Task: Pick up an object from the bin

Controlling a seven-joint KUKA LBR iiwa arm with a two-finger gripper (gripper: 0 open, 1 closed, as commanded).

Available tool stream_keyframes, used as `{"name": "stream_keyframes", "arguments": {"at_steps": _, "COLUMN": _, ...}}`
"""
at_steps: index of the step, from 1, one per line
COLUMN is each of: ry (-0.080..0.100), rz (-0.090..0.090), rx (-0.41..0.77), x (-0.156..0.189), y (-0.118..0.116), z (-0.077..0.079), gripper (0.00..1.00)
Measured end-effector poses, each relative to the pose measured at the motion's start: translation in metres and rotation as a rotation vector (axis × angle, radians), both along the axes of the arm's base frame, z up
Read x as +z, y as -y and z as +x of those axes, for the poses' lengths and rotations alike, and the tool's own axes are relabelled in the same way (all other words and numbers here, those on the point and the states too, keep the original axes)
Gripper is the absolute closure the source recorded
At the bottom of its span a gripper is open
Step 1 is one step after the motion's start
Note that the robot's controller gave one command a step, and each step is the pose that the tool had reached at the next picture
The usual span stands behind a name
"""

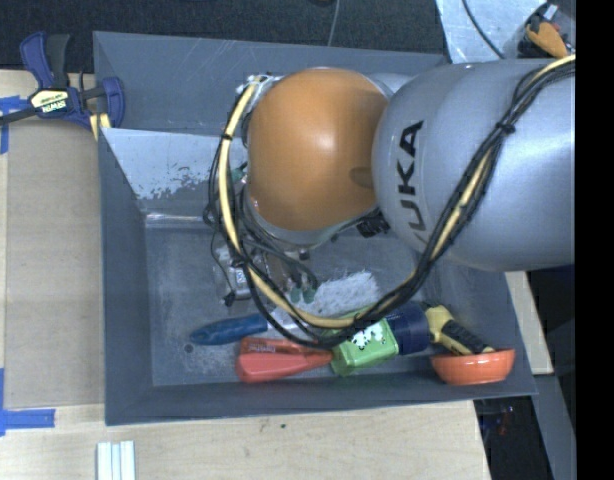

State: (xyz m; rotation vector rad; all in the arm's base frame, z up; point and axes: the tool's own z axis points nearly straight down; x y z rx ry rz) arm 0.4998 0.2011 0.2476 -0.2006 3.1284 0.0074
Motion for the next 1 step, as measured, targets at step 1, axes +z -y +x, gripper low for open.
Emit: {"name": "stream_keyframes", "arguments": {"at_steps": 1, "ry": 0.004, "rz": 0.002, "rx": -0.005, "x": -0.0100, "y": 0.0126, "z": -0.0048, "gripper": 1.00}}
